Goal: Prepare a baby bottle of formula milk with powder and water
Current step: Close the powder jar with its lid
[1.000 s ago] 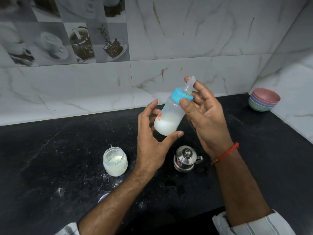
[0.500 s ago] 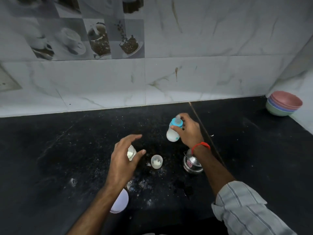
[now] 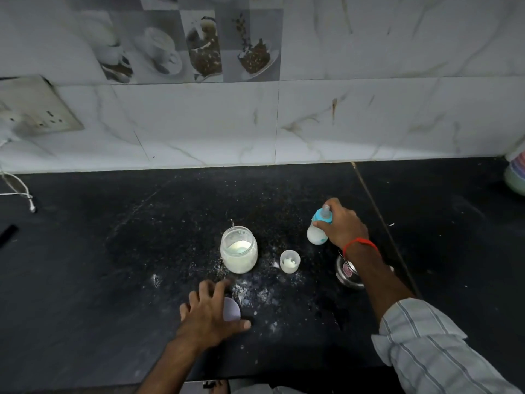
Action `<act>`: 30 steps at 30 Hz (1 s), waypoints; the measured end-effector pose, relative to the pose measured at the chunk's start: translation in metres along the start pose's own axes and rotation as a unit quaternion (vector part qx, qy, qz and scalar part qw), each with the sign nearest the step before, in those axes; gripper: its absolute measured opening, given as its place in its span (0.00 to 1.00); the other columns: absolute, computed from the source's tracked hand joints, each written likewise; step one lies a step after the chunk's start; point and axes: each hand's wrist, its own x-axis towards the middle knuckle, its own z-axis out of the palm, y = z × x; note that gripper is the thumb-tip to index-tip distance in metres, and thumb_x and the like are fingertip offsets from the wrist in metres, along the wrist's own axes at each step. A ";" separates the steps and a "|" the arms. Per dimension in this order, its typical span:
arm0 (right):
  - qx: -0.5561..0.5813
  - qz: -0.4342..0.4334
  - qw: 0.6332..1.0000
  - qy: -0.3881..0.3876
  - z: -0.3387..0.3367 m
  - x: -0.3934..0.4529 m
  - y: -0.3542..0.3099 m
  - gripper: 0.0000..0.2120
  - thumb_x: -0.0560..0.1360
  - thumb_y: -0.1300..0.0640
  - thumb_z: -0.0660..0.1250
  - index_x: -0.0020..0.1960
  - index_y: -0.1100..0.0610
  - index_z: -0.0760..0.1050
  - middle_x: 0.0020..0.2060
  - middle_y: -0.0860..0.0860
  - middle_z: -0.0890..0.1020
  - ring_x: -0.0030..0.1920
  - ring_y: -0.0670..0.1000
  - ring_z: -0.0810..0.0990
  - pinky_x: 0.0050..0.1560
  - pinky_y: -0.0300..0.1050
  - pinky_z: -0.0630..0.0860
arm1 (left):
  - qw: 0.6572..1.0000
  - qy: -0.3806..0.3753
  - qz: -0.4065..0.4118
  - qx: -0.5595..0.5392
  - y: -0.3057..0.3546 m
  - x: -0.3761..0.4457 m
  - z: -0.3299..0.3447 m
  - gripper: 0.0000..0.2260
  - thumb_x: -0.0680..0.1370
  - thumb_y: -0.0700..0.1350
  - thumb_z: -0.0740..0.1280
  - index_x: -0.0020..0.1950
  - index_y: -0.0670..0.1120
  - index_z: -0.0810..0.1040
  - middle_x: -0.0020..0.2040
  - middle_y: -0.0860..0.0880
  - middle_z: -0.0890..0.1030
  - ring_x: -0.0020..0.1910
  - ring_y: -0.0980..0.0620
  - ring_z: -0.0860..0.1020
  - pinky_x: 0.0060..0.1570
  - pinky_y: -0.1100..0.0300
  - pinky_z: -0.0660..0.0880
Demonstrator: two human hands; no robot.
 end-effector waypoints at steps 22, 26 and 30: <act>0.288 -0.247 0.913 -0.153 0.000 -0.107 -0.040 0.32 0.75 0.51 0.77 0.75 0.43 0.69 0.71 0.42 0.74 0.69 0.48 0.77 0.64 0.54 0.79 | 0.719 -0.056 0.056 -0.690 0.088 -0.002 -0.045 0.27 0.79 0.64 0.67 0.68 0.45 0.77 0.63 0.40 0.85 0.62 0.36 0.83 0.63 0.40 0.78; 0.388 -0.150 0.899 -0.140 -0.007 -0.109 -0.035 0.32 0.75 0.56 0.77 0.74 0.40 0.69 0.68 0.42 0.76 0.58 0.52 0.85 0.58 0.56 0.83 | 0.838 0.320 0.109 -0.428 0.059 0.010 -0.038 0.26 0.70 0.60 0.79 0.63 0.56 0.75 0.61 0.54 0.79 0.58 0.48 0.79 0.54 0.51 0.79; 0.347 -0.155 0.913 -0.148 -0.006 -0.107 -0.038 0.33 0.74 0.52 0.78 0.74 0.39 0.68 0.68 0.48 0.77 0.58 0.52 0.85 0.59 0.58 0.83 | 0.931 0.194 0.048 -0.304 0.017 0.054 -0.022 0.58 0.60 0.64 0.84 0.81 0.55 0.55 0.80 0.49 0.63 0.78 0.42 0.61 0.76 0.38 0.62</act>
